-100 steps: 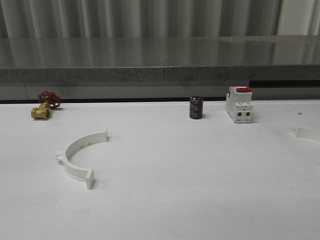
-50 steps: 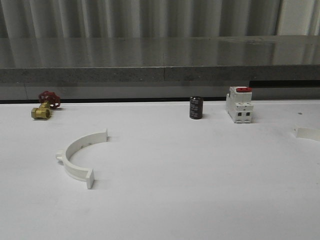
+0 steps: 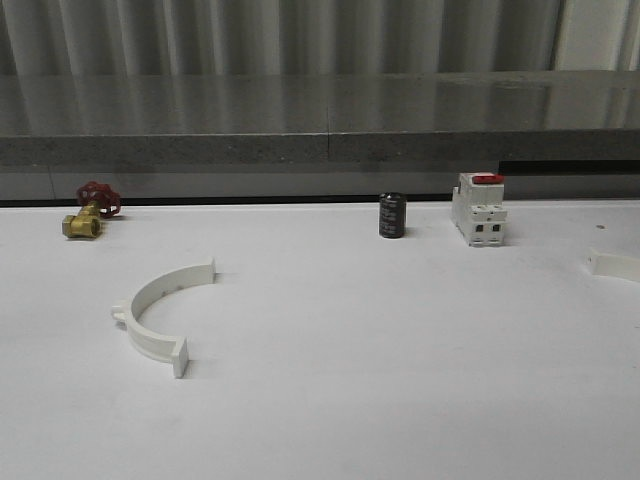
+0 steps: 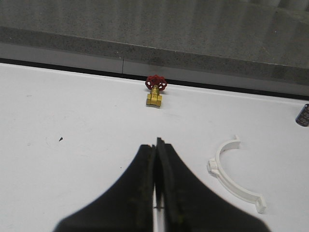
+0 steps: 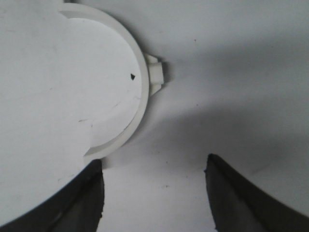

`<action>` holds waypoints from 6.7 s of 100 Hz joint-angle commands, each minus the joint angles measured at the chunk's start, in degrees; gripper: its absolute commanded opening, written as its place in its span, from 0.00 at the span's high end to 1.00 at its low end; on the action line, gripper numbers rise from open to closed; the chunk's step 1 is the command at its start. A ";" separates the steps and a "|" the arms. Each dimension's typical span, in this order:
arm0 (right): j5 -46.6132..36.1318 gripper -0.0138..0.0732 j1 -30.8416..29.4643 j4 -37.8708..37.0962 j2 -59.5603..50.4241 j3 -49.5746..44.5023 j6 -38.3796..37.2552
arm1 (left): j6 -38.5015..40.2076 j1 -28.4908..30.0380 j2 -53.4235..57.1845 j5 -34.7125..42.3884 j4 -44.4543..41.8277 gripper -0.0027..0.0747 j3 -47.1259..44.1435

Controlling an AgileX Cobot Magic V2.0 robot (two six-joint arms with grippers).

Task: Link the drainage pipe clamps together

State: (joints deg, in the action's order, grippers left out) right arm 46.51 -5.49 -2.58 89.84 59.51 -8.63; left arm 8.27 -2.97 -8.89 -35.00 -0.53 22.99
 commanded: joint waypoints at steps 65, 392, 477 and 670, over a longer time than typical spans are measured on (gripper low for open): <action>-1.60 0.80 -1.00 1.22 16.41 12.41 0.20 | -0.13 -0.03 -0.68 4.57 -0.01 0.99 1.42; 18.64 0.91 39.52 -10.77 13.75 34.84 -26.24 | -0.13 -0.03 -0.68 4.57 -0.01 0.99 1.42; -0.56 0.91 9.26 8.21 -21.22 -4.76 6.74 | -0.13 -0.03 -0.68 4.57 -0.01 0.99 1.42; -47.43 0.92 7.20 1.52 -91.58 -60.12 6.11 | -0.13 -0.03 -0.68 4.57 -0.01 0.99 1.42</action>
State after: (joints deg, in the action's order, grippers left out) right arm 5.41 2.00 -1.33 -0.71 -1.52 -2.64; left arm 8.14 -2.97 -8.89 -35.11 -0.64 22.86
